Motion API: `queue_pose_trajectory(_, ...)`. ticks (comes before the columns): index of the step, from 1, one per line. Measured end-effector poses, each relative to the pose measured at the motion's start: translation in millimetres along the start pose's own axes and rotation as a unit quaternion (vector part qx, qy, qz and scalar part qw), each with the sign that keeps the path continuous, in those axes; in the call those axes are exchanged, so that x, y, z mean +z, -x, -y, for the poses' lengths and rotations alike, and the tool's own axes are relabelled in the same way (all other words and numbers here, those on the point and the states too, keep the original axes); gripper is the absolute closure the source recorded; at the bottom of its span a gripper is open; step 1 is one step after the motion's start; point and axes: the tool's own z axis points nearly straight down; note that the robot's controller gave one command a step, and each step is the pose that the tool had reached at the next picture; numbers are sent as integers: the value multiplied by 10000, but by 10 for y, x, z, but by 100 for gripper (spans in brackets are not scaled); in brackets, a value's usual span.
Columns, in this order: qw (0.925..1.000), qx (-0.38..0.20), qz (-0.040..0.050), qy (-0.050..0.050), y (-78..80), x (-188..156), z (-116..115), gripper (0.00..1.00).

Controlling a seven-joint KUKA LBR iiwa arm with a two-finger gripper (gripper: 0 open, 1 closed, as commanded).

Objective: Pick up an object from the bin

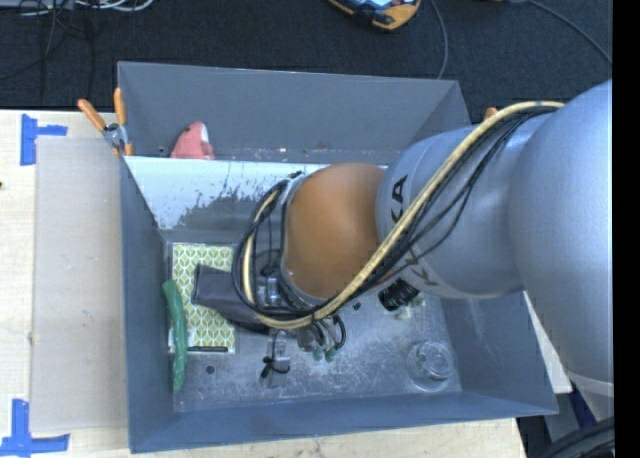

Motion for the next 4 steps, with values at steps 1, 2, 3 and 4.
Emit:
queue_pose_trajectory(1,10000,23,37,7,18,-44,9,0)
queue_pose_trajectory(2,9994,355,14,8,372,518,586,0)
queue_pose_trajectory(3,9980,-628,18,1,546,661,758,0)
queue_pose_trajectory(4,9973,-740,16,7,448,642,754,0)
